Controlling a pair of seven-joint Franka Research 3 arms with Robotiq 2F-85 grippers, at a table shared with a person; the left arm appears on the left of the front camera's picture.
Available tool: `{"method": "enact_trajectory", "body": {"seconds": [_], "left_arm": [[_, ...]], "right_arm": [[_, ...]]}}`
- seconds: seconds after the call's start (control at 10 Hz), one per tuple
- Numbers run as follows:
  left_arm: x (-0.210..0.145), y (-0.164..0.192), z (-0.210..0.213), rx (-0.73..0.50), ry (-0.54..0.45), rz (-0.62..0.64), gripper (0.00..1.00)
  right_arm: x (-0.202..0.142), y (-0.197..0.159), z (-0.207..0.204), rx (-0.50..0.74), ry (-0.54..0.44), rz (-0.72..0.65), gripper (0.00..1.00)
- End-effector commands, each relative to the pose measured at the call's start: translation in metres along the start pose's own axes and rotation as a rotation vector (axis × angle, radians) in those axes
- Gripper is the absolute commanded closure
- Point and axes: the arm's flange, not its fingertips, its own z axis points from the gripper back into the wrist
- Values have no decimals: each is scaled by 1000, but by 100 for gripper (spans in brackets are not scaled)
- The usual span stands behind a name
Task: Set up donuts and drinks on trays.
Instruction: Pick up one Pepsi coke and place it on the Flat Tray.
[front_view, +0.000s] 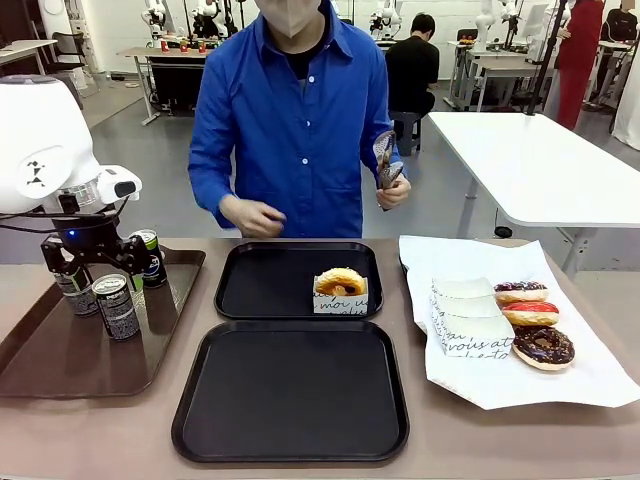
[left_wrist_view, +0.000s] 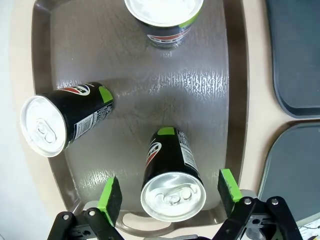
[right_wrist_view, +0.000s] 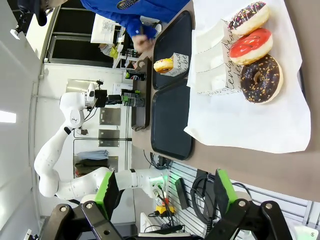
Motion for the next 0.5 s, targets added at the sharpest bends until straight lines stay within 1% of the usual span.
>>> {"method": "enact_trajectory", "body": {"seconds": [0.0,0.4], "left_arm": [[5,0,-5,5,9,37,0],[-1,0,-12,-30,69,50,0]], "right_arm": [[1,1,0,15,-5,9,0],[1,1,0,15,-5,9,0]]}}
